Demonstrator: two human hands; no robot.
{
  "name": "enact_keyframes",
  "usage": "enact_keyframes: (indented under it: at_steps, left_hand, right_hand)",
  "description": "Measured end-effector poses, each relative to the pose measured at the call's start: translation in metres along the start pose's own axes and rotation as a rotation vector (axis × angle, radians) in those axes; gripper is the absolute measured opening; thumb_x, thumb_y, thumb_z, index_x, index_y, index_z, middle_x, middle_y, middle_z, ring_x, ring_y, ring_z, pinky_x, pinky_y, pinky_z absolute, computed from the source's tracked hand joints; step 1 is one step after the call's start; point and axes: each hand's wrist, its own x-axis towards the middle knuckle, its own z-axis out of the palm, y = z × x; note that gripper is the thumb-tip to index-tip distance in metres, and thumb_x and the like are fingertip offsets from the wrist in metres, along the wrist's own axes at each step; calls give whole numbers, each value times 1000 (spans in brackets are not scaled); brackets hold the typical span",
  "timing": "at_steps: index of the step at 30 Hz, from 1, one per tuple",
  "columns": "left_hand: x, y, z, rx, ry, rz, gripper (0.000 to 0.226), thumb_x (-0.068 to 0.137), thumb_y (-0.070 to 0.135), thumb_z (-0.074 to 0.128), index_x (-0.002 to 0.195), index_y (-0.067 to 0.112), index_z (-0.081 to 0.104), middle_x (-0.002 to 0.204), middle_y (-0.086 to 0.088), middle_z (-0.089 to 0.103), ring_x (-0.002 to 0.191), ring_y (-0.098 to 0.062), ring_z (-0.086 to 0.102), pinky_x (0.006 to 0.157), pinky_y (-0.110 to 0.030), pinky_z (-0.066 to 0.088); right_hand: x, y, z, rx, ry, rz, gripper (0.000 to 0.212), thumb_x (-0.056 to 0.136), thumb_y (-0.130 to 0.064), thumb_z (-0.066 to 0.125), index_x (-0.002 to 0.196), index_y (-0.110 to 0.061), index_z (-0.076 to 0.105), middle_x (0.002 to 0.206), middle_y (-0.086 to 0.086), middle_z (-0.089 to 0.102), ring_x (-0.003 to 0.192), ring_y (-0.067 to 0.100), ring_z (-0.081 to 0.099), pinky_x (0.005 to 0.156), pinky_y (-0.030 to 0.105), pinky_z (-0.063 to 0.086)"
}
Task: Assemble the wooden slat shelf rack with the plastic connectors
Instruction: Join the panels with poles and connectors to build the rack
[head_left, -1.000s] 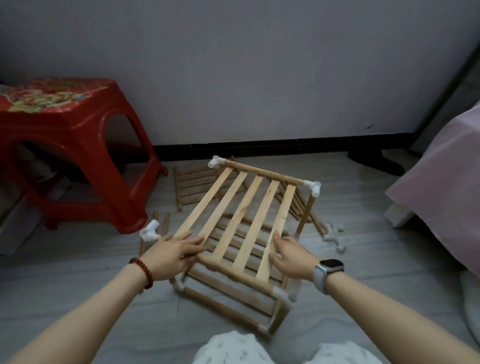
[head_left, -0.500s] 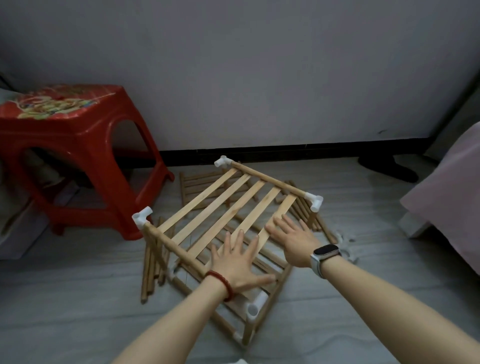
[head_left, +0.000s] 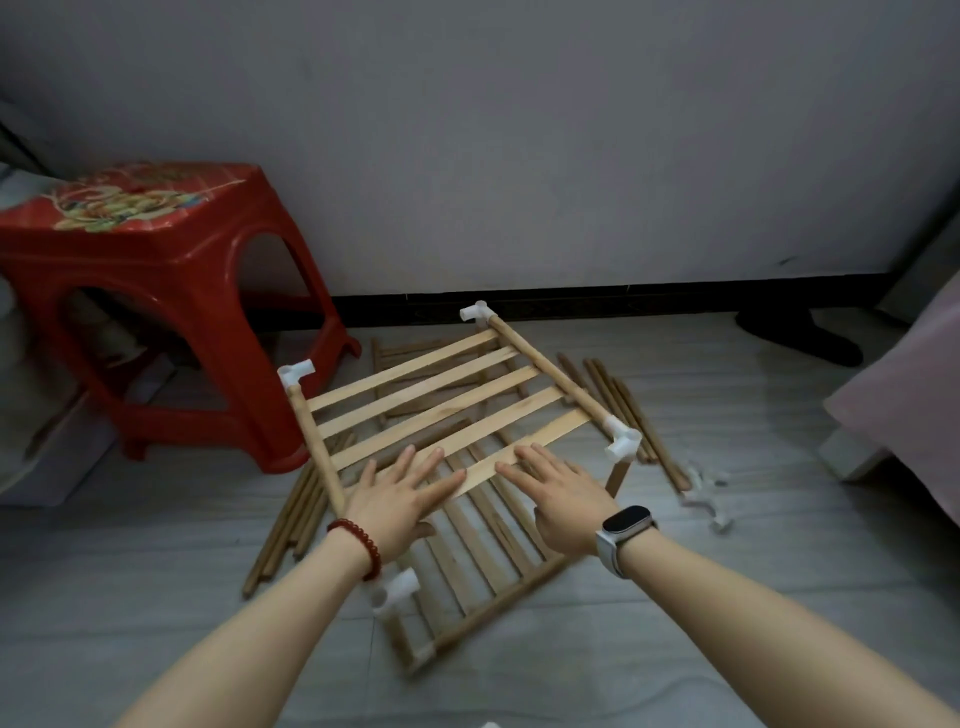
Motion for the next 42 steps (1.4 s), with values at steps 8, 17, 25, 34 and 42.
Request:
enact_keyframes:
  at_steps: [8, 17, 25, 34, 42]
  left_hand:
    - [-4, -8, -17, -78, 49, -80, 52, 97, 30, 42, 145, 37, 23, 157, 2, 10, 145, -24, 0, 116, -55, 5]
    - [113, 88, -78, -335, 329, -97, 52, 98, 43, 31, 147, 30, 20, 158, -1, 10, 145, -22, 3, 116, -51, 5]
    - [216, 110, -64, -426, 329, -374, 71, 93, 50, 35, 151, 20, 6, 157, -2, -14, 145, -23, -9, 115, -48, -7]
    - [238, 126, -50, -387, 377, -377, 64, 94, 47, 31, 150, 22, 13, 157, 1, -16, 145, -18, -11, 116, -43, -8]
    - [243, 122, -47, -356, 383, -388, 69, 84, 52, 21, 148, 25, 21, 158, 2, -12, 145, -17, -8, 116, -44, -4]
  right_hand:
    - [-3, -16, -19, 257, 121, -72, 48, 97, -11, 39, 144, -21, 34, 151, -2, 31, 139, 13, 28, 113, 33, 29]
    - [-8, 118, -27, 551, 680, 341, 30, 95, -5, 41, 121, -9, 55, 115, 2, 58, 98, 14, 54, 82, 27, 45]
    - [57, 257, 72, 428, 324, 667, 29, 92, -10, 41, 117, -4, 54, 114, 20, 60, 101, 37, 56, 79, 37, 46]
    - [117, 299, 150, 183, 46, 775, 43, 96, -9, 32, 137, 1, 27, 139, 21, 34, 124, 36, 35, 95, 42, 36]
    - [133, 299, 166, 118, 218, 780, 30, 90, 5, 32, 117, 12, 45, 116, 27, 45, 109, 39, 43, 82, 47, 39]
